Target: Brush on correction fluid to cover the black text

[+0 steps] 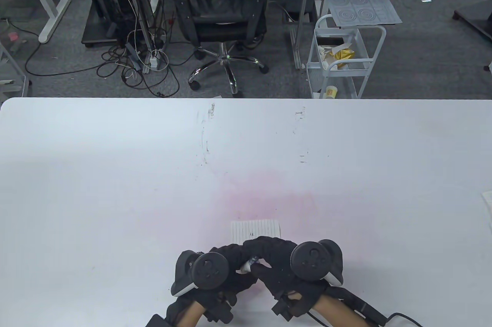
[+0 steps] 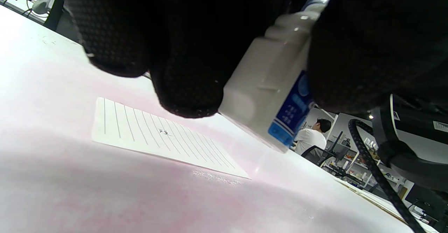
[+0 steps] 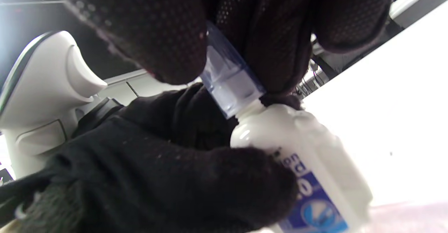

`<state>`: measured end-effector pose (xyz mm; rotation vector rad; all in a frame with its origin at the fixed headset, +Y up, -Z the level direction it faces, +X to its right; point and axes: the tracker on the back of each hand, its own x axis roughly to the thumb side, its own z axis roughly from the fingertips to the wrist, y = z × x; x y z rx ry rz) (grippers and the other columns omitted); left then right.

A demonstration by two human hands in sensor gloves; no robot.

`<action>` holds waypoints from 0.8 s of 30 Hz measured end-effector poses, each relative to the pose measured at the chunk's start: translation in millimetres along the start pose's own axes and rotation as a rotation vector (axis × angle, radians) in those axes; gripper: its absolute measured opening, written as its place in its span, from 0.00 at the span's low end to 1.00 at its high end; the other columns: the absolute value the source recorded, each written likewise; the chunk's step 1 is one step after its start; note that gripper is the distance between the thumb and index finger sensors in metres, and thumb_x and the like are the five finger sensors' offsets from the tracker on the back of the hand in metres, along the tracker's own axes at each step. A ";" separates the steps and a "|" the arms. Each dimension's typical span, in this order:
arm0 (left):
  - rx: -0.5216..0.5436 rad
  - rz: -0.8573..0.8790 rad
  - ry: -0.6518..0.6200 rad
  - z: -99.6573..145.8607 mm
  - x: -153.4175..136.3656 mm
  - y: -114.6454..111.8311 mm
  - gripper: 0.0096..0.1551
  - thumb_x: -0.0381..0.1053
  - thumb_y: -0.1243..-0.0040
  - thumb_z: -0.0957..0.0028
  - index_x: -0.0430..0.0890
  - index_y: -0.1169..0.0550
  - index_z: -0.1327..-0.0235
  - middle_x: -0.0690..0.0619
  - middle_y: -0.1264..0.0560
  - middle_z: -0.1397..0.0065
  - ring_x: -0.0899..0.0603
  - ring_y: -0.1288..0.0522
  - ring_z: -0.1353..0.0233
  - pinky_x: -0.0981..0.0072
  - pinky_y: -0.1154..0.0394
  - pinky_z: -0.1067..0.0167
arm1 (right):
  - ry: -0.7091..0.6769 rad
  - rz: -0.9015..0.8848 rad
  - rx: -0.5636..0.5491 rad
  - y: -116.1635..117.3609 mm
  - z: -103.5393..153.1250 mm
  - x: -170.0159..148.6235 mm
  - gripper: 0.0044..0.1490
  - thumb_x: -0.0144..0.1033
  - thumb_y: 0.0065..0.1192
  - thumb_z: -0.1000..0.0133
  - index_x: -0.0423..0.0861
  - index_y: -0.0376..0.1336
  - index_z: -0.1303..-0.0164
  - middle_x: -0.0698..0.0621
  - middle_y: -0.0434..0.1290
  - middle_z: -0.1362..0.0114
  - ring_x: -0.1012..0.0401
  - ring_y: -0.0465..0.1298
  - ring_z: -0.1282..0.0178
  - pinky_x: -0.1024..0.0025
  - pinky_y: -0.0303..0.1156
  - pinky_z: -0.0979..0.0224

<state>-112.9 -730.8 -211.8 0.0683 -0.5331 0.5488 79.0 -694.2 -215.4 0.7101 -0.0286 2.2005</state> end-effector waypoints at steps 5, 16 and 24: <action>0.003 0.001 -0.001 -0.3 0.2 0.0 0.35 0.62 0.19 0.71 0.48 0.17 0.51 0.47 0.13 0.51 0.47 0.09 0.58 0.55 0.15 0.51 | 0.052 0.167 -0.074 0.9 2.8 -1.9 0.42 0.57 0.76 0.61 0.46 0.67 0.41 0.47 0.72 0.38 0.48 0.81 0.47 0.44 0.71 0.38; -0.018 -0.014 0.001 -0.8 0.1 -1.2 0.36 0.62 0.19 0.71 0.48 0.17 0.51 0.47 0.13 0.50 0.47 0.09 0.58 0.55 0.15 0.51 | 0.020 0.086 -0.036 4.4 2.1 0.0 0.32 0.40 0.76 0.60 0.46 0.69 0.45 0.46 0.75 0.42 0.49 0.83 0.52 0.44 0.73 0.41; -0.011 -0.017 0.005 -0.9 -0.1 -0.5 0.35 0.62 0.19 0.71 0.48 0.17 0.51 0.47 0.13 0.51 0.47 0.09 0.58 0.54 0.16 0.51 | 0.029 0.154 -0.029 5.6 3.0 -0.7 0.40 0.52 0.75 0.59 0.46 0.67 0.39 0.46 0.72 0.37 0.47 0.80 0.46 0.43 0.70 0.38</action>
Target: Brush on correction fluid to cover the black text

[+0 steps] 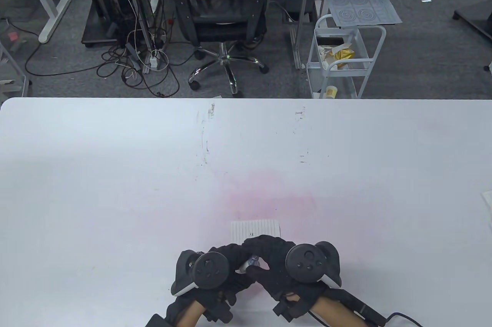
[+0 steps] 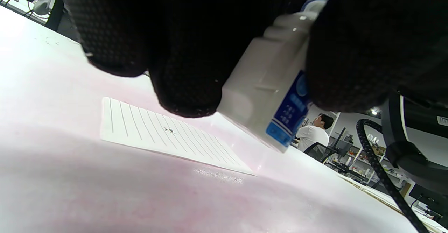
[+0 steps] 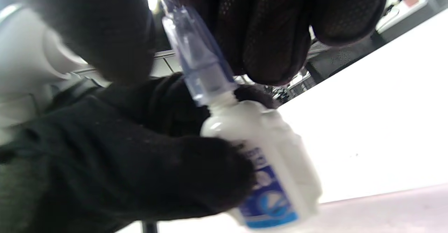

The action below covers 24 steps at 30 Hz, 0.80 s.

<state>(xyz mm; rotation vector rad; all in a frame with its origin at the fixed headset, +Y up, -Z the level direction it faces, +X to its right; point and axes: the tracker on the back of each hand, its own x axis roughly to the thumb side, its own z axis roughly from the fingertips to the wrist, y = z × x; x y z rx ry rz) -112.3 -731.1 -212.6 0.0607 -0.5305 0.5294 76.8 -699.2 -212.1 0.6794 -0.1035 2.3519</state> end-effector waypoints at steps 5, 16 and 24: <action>-0.005 -0.005 0.000 -0.3 0.3 -0.4 0.35 0.62 0.19 0.71 0.48 0.17 0.51 0.47 0.13 0.50 0.47 0.09 0.58 0.54 0.15 0.51 | 0.010 0.134 -0.068 0.4 2.3 1.1 0.36 0.59 0.73 0.60 0.48 0.71 0.49 0.49 0.76 0.46 0.52 0.83 0.57 0.47 0.74 0.43; -0.028 -0.026 0.015 -0.5 -1.5 -1.4 0.36 0.62 0.19 0.71 0.48 0.17 0.51 0.47 0.13 0.50 0.47 0.10 0.58 0.54 0.16 0.51 | -0.014 0.046 -0.067 -11.4 0.7 1.9 0.31 0.50 0.72 0.57 0.47 0.71 0.47 0.48 0.76 0.45 0.51 0.83 0.56 0.46 0.74 0.42; -0.044 -0.050 0.023 -0.6 -1.8 -1.3 0.36 0.62 0.19 0.71 0.48 0.17 0.51 0.47 0.13 0.50 0.47 0.10 0.58 0.54 0.16 0.50 | -0.029 0.070 -0.103 -22.9 1.6 1.4 0.30 0.51 0.72 0.58 0.47 0.72 0.49 0.48 0.77 0.46 0.52 0.84 0.57 0.47 0.75 0.43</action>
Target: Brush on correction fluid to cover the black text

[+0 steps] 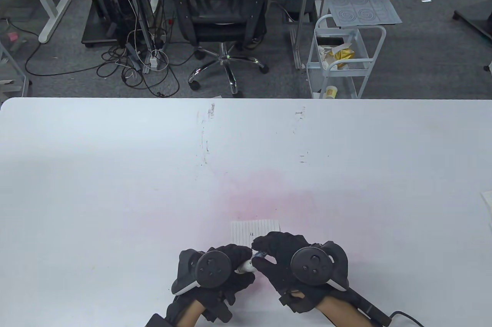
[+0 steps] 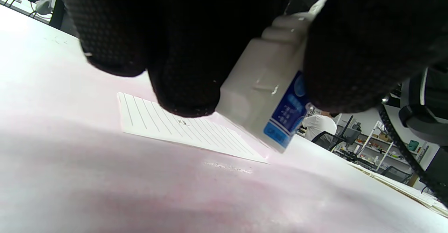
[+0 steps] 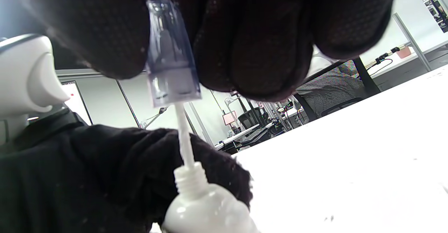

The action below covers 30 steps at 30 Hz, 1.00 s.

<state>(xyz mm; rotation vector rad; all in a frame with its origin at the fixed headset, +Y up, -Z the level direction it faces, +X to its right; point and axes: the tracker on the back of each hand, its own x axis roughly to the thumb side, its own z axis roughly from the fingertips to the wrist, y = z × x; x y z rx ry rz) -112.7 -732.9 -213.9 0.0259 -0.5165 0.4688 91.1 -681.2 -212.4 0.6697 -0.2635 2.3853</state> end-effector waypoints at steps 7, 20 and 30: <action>-0.013 -0.020 0.018 -0.1 -2.9 0.7 0.35 0.61 0.19 0.71 0.48 0.17 0.51 0.47 0.13 0.50 0.47 0.10 0.57 0.54 0.16 0.50 | 0.000 -0.027 -0.039 -5.8 0.7 -0.8 0.30 0.51 0.72 0.58 0.47 0.72 0.49 0.49 0.77 0.46 0.52 0.84 0.57 0.47 0.75 0.43; 0.017 -0.019 0.068 1.3 -11.6 9.7 0.35 0.61 0.19 0.71 0.48 0.17 0.50 0.47 0.13 0.49 0.47 0.10 0.57 0.54 0.16 0.50 | 0.022 -0.093 -0.214 -20.3 1.7 -11.5 0.31 0.51 0.72 0.57 0.48 0.71 0.48 0.49 0.77 0.45 0.52 0.84 0.56 0.47 0.75 0.43; 0.170 0.018 0.281 13.7 -62.8 42.4 0.35 0.59 0.19 0.70 0.48 0.18 0.49 0.47 0.14 0.47 0.46 0.10 0.55 0.53 0.17 0.48 | 0.084 -0.129 -0.278 -26.3 -1.0 -31.1 0.31 0.51 0.72 0.57 0.48 0.71 0.47 0.49 0.76 0.44 0.52 0.84 0.55 0.47 0.74 0.42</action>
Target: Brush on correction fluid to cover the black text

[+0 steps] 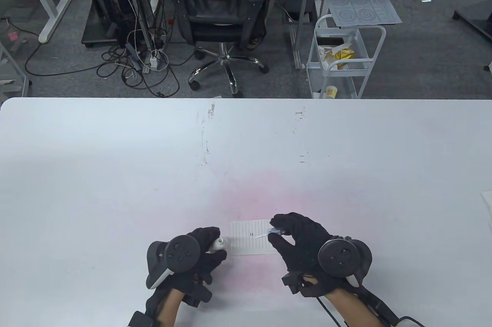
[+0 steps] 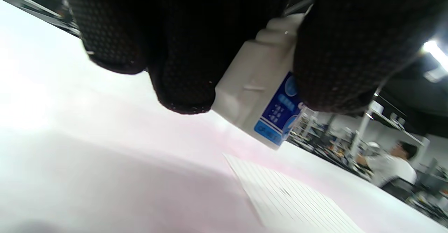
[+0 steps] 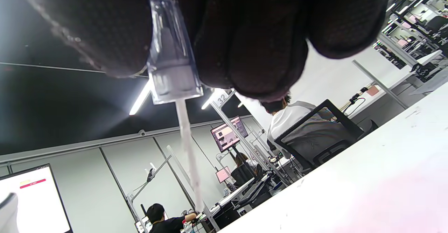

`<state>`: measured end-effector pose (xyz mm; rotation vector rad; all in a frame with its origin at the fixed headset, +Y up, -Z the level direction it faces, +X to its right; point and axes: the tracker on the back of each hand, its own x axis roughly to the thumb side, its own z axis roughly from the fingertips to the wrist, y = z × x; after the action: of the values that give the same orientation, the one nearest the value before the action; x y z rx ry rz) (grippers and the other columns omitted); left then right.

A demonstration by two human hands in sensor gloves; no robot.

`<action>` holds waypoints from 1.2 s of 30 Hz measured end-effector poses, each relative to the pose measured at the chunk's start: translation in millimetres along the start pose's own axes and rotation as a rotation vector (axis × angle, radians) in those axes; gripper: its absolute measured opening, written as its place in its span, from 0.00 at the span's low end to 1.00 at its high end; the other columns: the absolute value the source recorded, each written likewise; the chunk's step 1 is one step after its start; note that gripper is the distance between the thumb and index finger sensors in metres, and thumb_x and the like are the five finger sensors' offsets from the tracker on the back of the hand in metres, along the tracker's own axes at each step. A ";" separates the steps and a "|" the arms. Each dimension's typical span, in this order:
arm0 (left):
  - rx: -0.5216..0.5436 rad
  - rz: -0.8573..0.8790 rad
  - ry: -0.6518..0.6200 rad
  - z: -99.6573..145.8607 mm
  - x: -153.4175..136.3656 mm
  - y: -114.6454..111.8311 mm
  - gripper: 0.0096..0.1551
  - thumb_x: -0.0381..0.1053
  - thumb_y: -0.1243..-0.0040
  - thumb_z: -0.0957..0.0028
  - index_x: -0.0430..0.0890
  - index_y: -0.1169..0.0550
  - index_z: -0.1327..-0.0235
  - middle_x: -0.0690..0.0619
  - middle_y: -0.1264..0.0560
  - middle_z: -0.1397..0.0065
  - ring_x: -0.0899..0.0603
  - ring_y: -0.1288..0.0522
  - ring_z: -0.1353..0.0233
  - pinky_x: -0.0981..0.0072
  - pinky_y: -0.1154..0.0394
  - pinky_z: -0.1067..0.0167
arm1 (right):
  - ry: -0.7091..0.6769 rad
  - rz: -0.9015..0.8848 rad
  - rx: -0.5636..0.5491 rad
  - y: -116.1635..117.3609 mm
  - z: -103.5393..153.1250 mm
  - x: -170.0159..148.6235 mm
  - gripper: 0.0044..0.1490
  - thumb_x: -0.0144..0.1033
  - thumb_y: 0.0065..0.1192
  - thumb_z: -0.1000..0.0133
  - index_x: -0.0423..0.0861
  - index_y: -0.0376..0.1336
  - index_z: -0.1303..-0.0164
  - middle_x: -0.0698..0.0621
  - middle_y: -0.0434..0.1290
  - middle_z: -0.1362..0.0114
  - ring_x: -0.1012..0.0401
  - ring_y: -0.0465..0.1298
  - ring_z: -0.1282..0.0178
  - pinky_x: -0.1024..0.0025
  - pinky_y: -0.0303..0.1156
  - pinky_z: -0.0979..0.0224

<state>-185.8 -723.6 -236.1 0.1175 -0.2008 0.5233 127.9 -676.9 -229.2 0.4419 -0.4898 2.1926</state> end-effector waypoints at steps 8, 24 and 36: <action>0.135 0.025 0.284 1.6 -52.8 22.2 0.35 0.57 0.19 0.69 0.49 0.19 0.47 0.47 0.15 0.45 0.45 0.11 0.51 0.52 0.18 0.45 | 0.022 -0.004 -0.019 -1.6 -3.3 -6.9 0.31 0.51 0.72 0.57 0.48 0.70 0.47 0.49 0.76 0.44 0.52 0.84 0.55 0.47 0.74 0.42; 0.154 -0.062 0.531 3.9 -90.7 16.6 0.35 0.58 0.19 0.69 0.49 0.19 0.47 0.47 0.15 0.45 0.45 0.11 0.51 0.51 0.18 0.45 | 0.035 -0.002 -0.013 -0.5 -4.5 -8.4 0.31 0.51 0.72 0.57 0.48 0.70 0.47 0.49 0.76 0.44 0.52 0.84 0.54 0.47 0.74 0.42; 0.095 -0.197 0.553 6.0 -86.5 18.2 0.36 0.62 0.21 0.68 0.49 0.19 0.47 0.48 0.15 0.45 0.45 0.12 0.51 0.50 0.19 0.45 | 0.041 0.003 -0.002 1.6 -5.0 -8.4 0.31 0.51 0.72 0.57 0.48 0.70 0.47 0.49 0.76 0.44 0.52 0.84 0.55 0.47 0.74 0.42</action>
<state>-269.3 -750.7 -248.2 0.0803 0.3733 0.3518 131.0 -680.8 -237.7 0.3942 -0.4706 2.1993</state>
